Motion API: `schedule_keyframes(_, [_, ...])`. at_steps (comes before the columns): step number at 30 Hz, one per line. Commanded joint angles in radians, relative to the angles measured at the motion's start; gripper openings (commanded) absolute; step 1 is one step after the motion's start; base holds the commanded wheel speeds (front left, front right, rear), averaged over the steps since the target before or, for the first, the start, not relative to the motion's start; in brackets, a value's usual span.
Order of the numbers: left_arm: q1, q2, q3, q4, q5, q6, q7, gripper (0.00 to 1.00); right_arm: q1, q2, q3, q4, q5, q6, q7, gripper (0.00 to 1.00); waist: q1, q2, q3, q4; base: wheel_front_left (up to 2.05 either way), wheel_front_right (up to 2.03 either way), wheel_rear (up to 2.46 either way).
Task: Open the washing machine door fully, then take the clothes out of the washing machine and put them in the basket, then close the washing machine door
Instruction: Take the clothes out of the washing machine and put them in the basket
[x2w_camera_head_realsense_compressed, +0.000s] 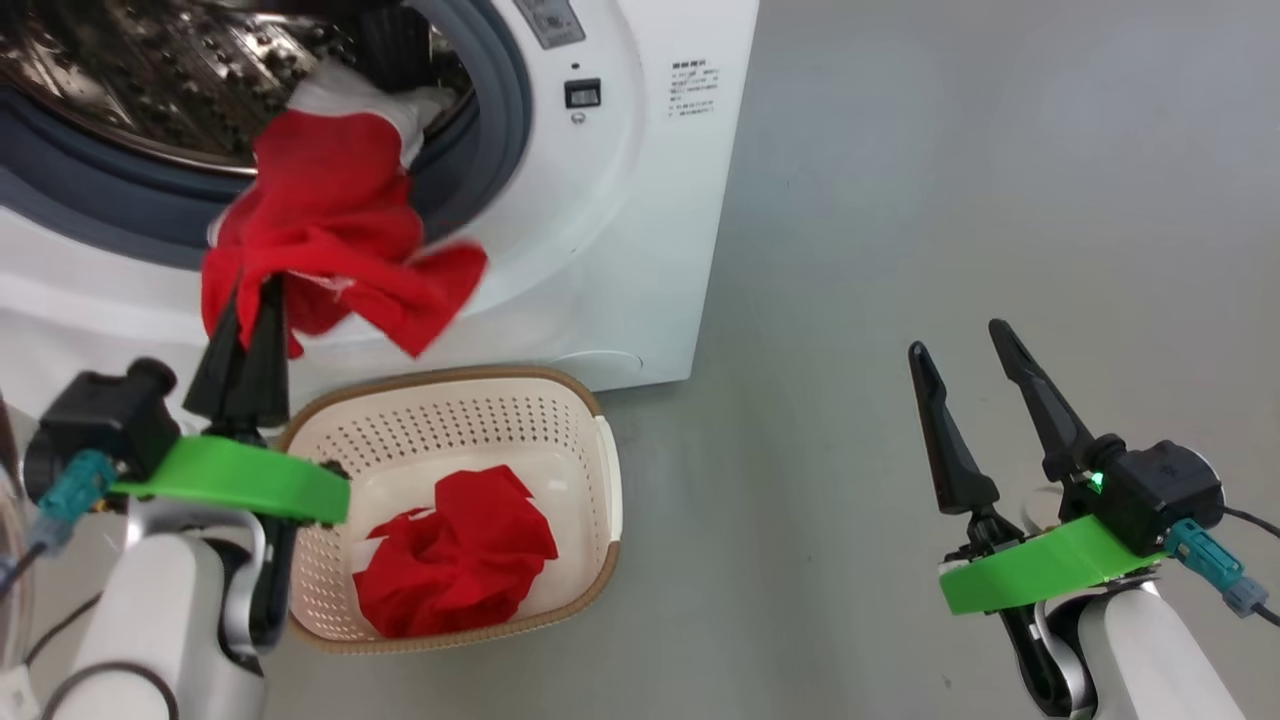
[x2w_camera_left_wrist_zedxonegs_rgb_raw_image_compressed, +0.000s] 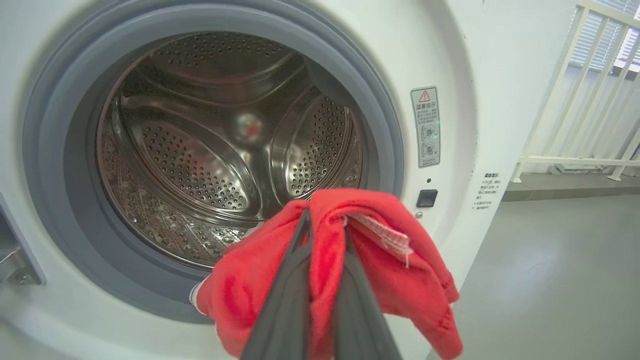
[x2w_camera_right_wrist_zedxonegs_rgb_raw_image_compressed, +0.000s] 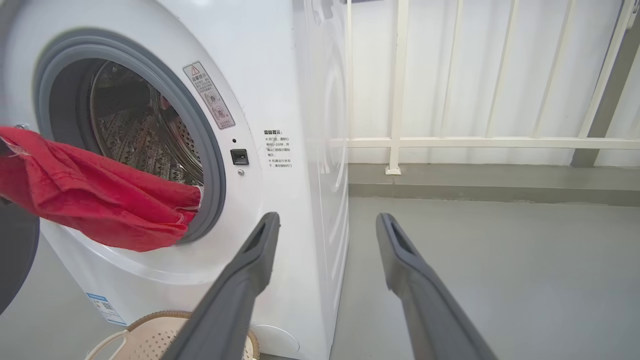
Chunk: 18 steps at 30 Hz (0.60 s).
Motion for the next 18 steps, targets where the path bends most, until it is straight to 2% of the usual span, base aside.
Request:
schedule_keyframes(1, [0.024, 0.026, 0.021, -0.066, -0.007, 0.012, 0.012, 0.0, 0.012, 0.0, 0.013, -0.022, -0.008, 0.006, -0.006, 1.0, 0.0, 0.0, -0.023, 0.013, 0.0, 0.0, 0.0])
schedule_keyframes(18, [0.203, 0.017, -0.005, -0.382, -0.023, 0.057, 0.109, 0.0, 0.034, 0.0, 0.008, -0.023, -0.006, 0.006, -0.006, 1.0, 0.0, 0.0, -0.058, 0.024, 0.0, 0.0, 0.0])
